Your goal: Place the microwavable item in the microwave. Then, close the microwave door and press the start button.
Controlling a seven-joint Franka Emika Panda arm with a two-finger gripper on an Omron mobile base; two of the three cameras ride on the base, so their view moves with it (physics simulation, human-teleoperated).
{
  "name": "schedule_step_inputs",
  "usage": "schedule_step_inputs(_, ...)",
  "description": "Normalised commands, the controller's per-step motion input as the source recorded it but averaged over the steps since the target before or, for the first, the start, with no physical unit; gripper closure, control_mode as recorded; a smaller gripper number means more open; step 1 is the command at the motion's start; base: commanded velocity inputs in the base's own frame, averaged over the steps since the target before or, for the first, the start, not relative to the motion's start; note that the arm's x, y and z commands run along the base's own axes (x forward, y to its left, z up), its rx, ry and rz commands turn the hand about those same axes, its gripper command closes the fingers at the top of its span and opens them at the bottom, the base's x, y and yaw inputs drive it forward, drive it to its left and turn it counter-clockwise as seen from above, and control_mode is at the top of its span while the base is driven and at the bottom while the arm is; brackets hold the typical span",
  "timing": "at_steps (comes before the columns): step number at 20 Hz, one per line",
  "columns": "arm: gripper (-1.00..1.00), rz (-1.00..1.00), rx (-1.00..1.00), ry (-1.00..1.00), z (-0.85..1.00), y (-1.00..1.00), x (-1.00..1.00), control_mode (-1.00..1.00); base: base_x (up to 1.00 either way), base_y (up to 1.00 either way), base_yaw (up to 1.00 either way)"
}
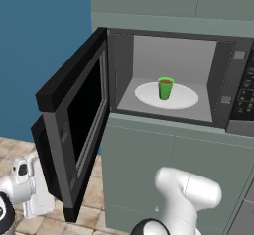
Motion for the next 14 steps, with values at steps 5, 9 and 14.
schedule_step_inputs(5, -1.0, -0.21, 0.0, -0.39, 0.26, -1.0, -0.5, -1.0, 0.0, 0.0, 0.0)
schedule_step_inputs(9, -1.0, -0.21, 0.0, -0.37, 0.14, -1.0, -0.49, -1.0, 0.0, 0.0, 0.0)
schedule_step_inputs(14, -1.0, -0.22, 0.0, -0.32, 0.05, -1.0, -0.31, -1.0, 0.0, 0.0, 0.0)
